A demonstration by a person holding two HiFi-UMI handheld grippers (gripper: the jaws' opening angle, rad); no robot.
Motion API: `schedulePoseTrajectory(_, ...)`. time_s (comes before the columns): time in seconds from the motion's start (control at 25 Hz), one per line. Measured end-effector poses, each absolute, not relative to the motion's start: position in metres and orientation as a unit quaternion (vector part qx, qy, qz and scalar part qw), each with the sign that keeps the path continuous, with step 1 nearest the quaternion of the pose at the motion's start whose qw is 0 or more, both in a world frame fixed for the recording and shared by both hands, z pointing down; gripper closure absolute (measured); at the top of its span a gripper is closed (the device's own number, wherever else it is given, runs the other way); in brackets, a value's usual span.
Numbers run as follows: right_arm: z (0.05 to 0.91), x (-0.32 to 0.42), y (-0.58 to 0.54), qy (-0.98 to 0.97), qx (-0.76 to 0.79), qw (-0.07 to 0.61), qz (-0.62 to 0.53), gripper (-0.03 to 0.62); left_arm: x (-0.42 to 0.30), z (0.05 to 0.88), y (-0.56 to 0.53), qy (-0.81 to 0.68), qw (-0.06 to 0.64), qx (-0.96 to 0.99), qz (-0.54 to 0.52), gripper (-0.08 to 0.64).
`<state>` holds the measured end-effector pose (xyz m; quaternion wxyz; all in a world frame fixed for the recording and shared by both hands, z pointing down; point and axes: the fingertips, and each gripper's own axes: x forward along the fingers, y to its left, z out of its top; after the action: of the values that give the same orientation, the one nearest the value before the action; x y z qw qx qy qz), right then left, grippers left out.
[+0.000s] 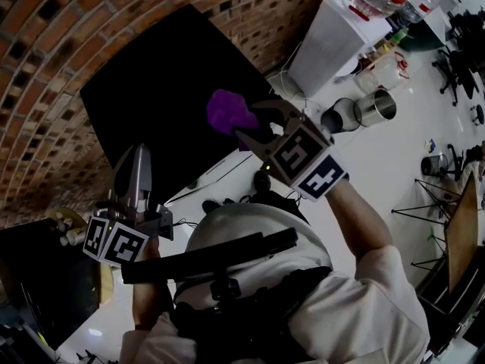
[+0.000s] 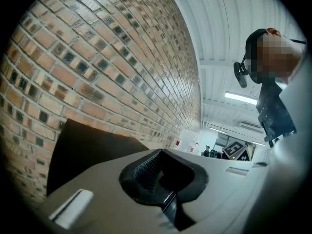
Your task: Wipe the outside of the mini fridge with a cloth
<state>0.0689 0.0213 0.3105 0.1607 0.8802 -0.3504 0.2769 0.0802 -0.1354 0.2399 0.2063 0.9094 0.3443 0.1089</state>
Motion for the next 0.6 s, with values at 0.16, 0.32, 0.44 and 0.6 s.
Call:
schedulePoseTrajectory(0.16, 0.311, 0.07, 0.036, -0.358, 0.876, 0.177, 0.271, 0.454, 0.081, 0.239, -0.109, 0.341, 0.204, 0.911, 0.108, 0.552)
schedulePoseTrajectory(0.32, 0.308, 0.069, 0.047, -0.379, 0.869, 0.176, 0.264, 0.454, 0.081, 0.243, -0.082, 0.337, 0.206, 0.912, 0.109, 0.552)
schedulePoseTrajectory(0.44, 0.306, 0.069, 0.052, -0.396, 0.864, 0.174, 0.257, 0.453, 0.082, 0.244, -0.065, 0.334, 0.208, 0.913, 0.109, 0.552)
schedulePoseTrajectory(0.6, 0.304, 0.072, 0.061, -0.4, 0.865, 0.162, 0.254, 0.448, 0.085, 0.25, -0.047, 0.337, 0.211, 0.91, 0.12, 0.552)
